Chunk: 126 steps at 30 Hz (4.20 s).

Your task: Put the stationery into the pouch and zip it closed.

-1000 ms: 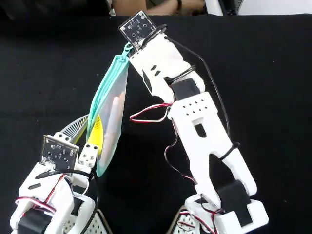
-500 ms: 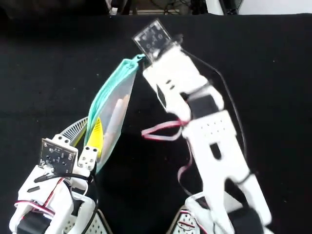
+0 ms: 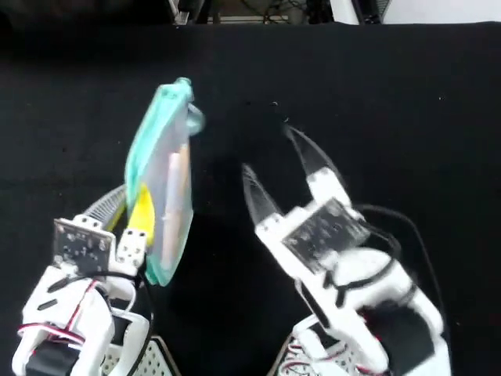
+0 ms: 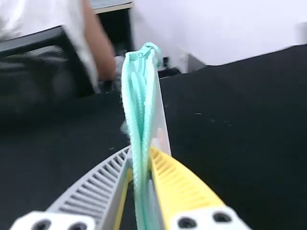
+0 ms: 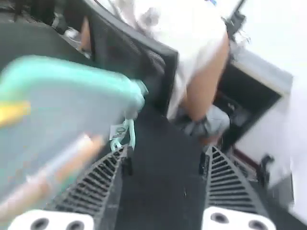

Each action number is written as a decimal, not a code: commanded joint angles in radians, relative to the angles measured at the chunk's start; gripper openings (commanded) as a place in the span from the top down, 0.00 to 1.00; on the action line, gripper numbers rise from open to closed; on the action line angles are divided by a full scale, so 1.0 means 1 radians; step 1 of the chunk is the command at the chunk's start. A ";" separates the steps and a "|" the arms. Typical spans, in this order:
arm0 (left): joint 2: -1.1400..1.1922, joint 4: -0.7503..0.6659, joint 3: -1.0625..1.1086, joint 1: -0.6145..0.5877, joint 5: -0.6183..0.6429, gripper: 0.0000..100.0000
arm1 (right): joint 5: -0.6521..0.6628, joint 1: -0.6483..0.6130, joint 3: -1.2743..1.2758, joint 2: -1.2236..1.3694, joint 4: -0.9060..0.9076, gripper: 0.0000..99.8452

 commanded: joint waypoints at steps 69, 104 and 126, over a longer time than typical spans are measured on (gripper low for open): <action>0.663 0.358 -0.516 -0.137 0.052 0.97 | -0.009 0.342 0.883 -0.509 0.032 0.99; -0.028 0.049 0.653 -0.542 -0.043 0.97 | -0.339 0.322 0.969 -0.507 0.241 0.99; -0.026 0.127 0.685 -0.406 -0.044 0.97 | -0.336 0.322 0.969 -0.507 0.241 0.99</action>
